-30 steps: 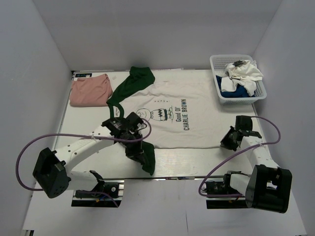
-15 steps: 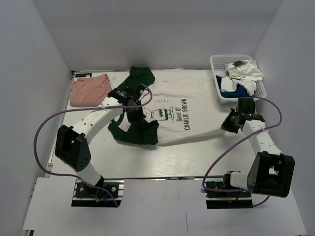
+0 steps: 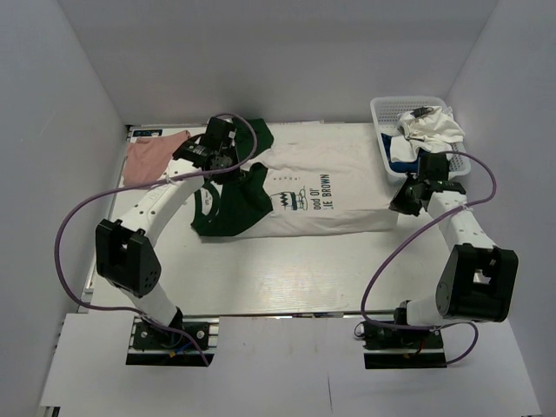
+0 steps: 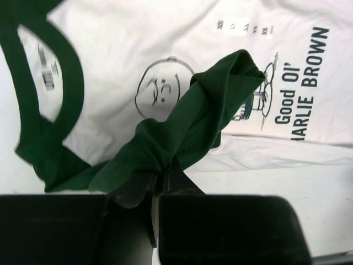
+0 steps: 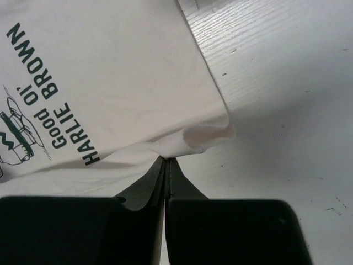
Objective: Fold and stack the t-shirts
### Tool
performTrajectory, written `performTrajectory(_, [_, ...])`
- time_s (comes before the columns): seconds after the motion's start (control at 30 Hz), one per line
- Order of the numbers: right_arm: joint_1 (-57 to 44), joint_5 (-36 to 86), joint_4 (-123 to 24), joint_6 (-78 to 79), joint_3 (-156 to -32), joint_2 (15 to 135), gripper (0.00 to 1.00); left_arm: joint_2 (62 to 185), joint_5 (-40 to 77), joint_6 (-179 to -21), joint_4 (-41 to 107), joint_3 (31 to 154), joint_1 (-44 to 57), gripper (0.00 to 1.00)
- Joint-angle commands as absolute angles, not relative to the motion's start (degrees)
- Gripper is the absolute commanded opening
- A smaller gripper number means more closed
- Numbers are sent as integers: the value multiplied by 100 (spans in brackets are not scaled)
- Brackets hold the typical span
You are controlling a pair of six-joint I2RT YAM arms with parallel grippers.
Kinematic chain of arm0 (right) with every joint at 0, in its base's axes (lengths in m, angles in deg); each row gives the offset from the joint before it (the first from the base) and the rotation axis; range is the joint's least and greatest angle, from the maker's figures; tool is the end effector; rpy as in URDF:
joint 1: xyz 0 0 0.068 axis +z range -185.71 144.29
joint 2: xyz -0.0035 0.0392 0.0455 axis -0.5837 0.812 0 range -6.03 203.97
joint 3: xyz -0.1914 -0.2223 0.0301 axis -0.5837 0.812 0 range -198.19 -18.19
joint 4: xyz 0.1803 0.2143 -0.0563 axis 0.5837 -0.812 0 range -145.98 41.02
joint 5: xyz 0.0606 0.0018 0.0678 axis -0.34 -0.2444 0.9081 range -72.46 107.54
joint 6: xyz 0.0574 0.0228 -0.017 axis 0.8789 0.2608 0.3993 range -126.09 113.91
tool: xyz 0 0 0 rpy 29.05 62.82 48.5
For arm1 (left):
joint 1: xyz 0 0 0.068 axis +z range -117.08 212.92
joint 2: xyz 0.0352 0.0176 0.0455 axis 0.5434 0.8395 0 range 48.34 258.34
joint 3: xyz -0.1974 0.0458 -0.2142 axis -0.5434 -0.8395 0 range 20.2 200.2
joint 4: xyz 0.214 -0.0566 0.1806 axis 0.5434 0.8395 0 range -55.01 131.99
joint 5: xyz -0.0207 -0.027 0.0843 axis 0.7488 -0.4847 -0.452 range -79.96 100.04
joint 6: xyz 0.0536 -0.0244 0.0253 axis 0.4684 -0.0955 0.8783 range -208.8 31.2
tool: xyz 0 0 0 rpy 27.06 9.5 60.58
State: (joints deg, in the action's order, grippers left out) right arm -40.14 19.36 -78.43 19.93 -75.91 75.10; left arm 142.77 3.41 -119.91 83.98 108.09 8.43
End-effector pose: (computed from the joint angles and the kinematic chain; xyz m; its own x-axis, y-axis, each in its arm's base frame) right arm 0.3218 -0.0234 0.2458 -0.6888 0.4931 -0.5314 0.4009 0.8698 0.2876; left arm 0.3552 -0.1555 0.3265 -0.8244 -0.1885 -0.5336 -0.0862 0.9737 -0.2109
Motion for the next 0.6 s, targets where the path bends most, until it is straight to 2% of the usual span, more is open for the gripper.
performTrajectory(0.0, [-3932, 2043, -7614, 1826, -7857, 7580, 0, 14378, 301, -11272, 7639, 11159, 901, 0])
performTrajectory(0.13, [-3870, 1912, -7613, 1738, -8059, 7851, 0, 14659, 29, -10999, 7516, 11503, 1024, 0])
performTrajectory(0.3, [-3817, 1580, -7596, 1747, -8340, 8203, 0, 15203, 450, -10718, 7392, 11793, 1147, 0])
performTrajectory(0.57, [-3808, 1235, -7535, 1843, -8648, 8801, 0, 15907, 451, -10655, 7078, 11977, 1366, 0])
